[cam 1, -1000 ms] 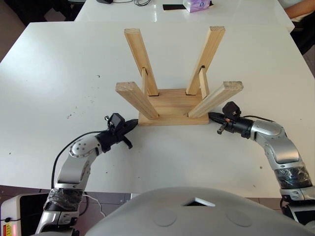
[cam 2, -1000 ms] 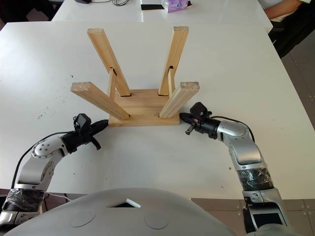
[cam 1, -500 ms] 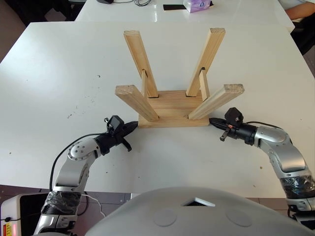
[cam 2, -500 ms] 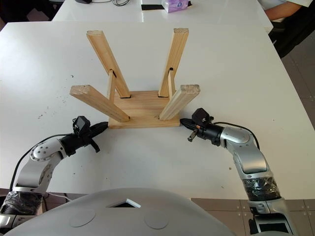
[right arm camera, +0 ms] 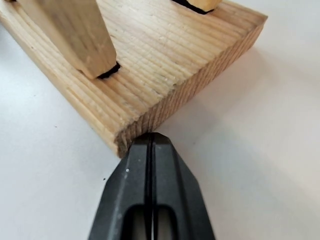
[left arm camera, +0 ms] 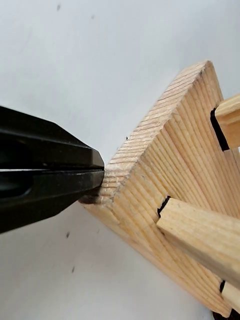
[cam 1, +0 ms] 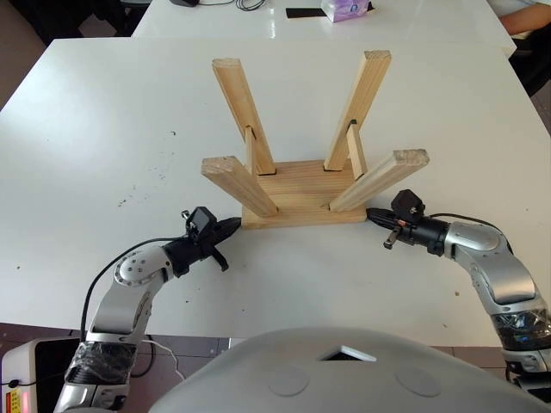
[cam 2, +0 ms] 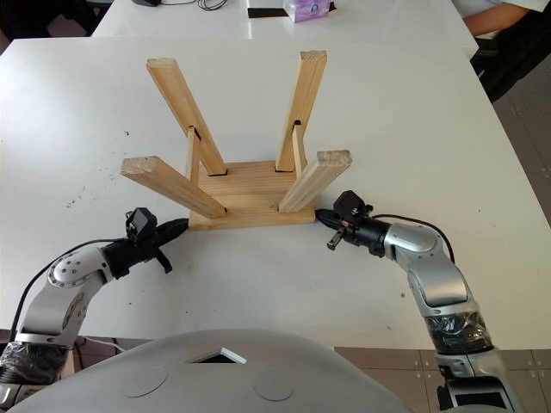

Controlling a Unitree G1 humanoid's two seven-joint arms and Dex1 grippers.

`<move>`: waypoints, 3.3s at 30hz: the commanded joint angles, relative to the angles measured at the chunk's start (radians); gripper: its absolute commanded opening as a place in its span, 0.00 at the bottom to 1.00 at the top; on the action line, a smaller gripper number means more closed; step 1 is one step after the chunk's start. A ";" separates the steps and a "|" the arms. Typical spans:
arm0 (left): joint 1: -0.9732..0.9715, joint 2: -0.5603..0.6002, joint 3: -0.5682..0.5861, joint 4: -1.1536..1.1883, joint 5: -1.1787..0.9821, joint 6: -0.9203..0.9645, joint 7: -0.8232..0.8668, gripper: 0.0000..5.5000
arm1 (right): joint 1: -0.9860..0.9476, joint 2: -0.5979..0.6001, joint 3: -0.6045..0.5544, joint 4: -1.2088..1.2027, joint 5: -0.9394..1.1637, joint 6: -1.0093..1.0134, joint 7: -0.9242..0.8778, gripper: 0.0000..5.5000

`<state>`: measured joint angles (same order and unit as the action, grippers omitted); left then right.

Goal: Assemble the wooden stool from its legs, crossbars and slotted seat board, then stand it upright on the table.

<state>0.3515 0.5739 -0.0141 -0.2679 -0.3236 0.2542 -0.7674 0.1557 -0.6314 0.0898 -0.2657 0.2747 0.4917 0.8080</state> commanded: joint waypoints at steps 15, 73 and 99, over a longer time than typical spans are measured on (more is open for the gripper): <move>0.203 0.179 0.253 -0.547 -0.419 0.231 -0.096 0.00 | 0.122 -0.130 -0.344 -0.537 0.700 0.353 0.037 0.00; -0.390 0.199 -0.073 0.386 0.156 -0.343 -0.383 0.58 | -0.182 -0.233 0.038 0.141 0.047 -0.158 0.401 0.58; -0.576 0.069 -0.189 0.558 0.169 -0.516 -0.479 0.44 | -0.363 -0.065 0.159 0.348 -0.026 -0.216 0.424 0.42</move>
<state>-0.2210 0.6510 -0.1901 0.3152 -0.1460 -0.2551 -1.2273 -0.1891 -0.7045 0.2433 0.0774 0.2558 0.2820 1.2241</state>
